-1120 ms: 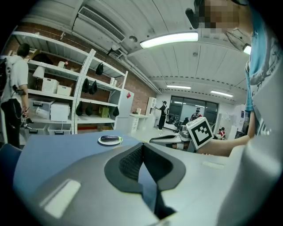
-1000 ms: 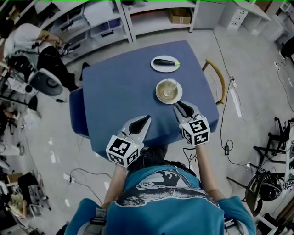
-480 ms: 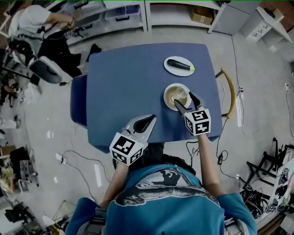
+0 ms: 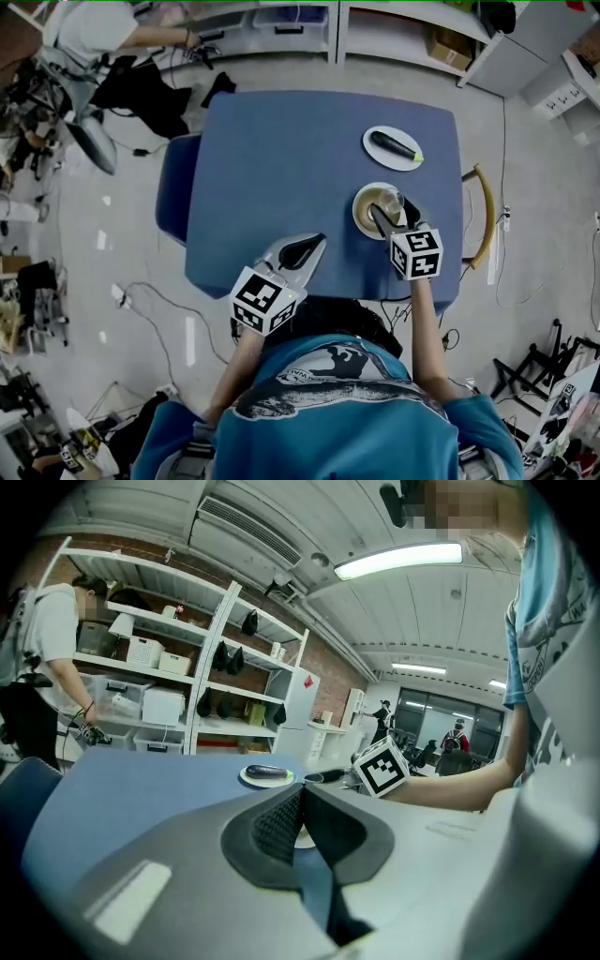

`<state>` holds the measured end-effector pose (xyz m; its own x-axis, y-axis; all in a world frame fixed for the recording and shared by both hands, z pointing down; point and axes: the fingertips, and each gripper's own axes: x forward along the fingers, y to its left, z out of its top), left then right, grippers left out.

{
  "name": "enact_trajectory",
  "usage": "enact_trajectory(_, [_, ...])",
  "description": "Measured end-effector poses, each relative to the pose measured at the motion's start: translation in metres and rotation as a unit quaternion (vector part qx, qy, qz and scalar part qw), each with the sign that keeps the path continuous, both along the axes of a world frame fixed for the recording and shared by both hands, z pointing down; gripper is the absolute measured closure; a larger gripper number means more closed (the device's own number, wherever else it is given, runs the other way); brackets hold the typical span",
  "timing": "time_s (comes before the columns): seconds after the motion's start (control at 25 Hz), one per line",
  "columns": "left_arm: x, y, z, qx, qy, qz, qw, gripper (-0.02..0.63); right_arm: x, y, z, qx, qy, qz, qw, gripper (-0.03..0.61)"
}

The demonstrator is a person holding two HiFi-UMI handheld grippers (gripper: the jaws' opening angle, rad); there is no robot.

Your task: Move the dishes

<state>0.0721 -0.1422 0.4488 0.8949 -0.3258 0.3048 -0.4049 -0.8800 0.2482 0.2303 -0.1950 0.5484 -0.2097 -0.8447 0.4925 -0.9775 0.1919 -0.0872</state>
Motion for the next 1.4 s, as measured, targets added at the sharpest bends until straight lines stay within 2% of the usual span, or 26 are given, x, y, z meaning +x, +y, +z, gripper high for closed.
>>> enact_trajectory(0.28, [-0.003,-0.001,0.001,0.003,-0.006,-0.019,0.9998,0.600,0.001,0.005,0.003,0.004,0.025,-0.022,0.999,0.302])
enact_trajectory(0.4, [-0.004,-0.003,-0.001,0.007,-0.005,-0.038,0.9992,0.600,0.000,0.009,-0.002,0.007,0.049,-0.047,0.998,0.302])
enact_trajectory(0.6, [-0.008,-0.009,-0.003,0.007,-0.002,-0.083,0.9966,0.600,-0.005,0.004,-0.024,0.020,0.047,-0.088,0.995,0.302])
enact_trajectory(0.8, [-0.014,-0.008,-0.004,0.006,0.002,-0.127,0.9919,0.600,-0.020,-0.008,-0.051,0.047,0.050,-0.145,0.987,0.302])
enact_trajectory(1.08, [-0.032,-0.002,-0.008,0.010,0.002,-0.186,0.9826,0.600,-0.055,-0.027,-0.081,0.079,0.051,-0.218,0.971,0.302])
enact_trajectory(1.4, [-0.073,0.005,-0.008,0.005,-0.006,-0.267,0.9638,0.600,-0.122,-0.047,-0.091,0.098,0.024,-0.294,0.950,0.302])
